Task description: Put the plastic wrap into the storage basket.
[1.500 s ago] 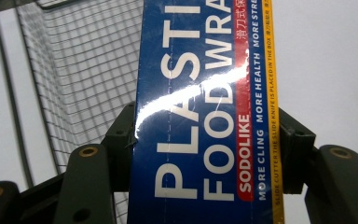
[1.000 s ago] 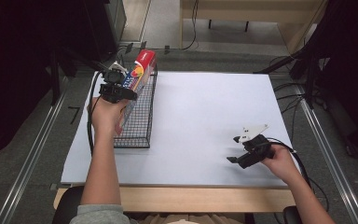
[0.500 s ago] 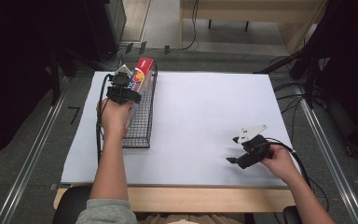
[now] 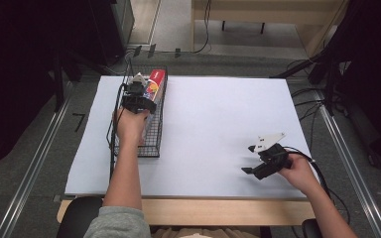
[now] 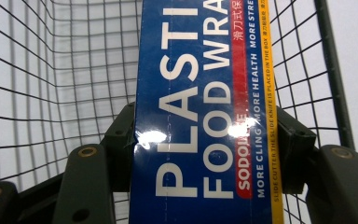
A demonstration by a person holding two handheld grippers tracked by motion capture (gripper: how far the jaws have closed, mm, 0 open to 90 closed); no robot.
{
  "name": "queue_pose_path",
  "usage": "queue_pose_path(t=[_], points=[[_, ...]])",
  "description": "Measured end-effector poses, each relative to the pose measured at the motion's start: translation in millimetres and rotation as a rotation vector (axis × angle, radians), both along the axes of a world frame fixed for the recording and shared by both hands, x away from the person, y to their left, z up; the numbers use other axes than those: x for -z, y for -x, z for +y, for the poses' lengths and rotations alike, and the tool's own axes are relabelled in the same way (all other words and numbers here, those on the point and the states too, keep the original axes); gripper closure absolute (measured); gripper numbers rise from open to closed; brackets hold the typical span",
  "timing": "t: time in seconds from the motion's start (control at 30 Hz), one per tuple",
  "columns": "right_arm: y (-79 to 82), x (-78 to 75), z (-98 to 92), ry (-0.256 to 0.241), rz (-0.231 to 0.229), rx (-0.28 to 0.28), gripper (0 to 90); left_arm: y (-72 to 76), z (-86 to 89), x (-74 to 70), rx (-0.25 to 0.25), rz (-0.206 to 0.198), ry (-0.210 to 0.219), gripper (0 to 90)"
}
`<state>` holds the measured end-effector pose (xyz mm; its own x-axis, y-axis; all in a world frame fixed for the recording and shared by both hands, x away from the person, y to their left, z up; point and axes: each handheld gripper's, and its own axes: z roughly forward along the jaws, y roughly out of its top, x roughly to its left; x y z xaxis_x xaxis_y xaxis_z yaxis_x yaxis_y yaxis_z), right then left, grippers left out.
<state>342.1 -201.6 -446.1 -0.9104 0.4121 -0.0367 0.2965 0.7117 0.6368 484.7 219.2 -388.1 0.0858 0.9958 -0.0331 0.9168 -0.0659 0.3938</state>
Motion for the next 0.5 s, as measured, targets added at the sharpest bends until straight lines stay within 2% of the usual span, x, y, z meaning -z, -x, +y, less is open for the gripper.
queue_pose_path(t=[0.23,0.33,0.43,0.5], points=[[-3.4,-0.2,-2.4,-0.013,0.001,0.0,21.2,-1.1,-2.4,4.9,0.006,0.02,0.026,38.5],[-4.1,-0.5,-1.3,-0.013,-0.006,-0.006,21.2,-0.8,-5.1,7.2,0.021,0.036,0.009,38.1],[-3.5,-0.5,-0.7,-0.009,-0.007,-0.012,21.2,-0.2,-8.0,11.1,0.025,0.046,0.013,37.4],[-3.1,-0.5,-0.6,-0.009,-0.006,-0.011,21.2,0.1,-7.2,13.4,0.023,0.052,0.038,37.1]])
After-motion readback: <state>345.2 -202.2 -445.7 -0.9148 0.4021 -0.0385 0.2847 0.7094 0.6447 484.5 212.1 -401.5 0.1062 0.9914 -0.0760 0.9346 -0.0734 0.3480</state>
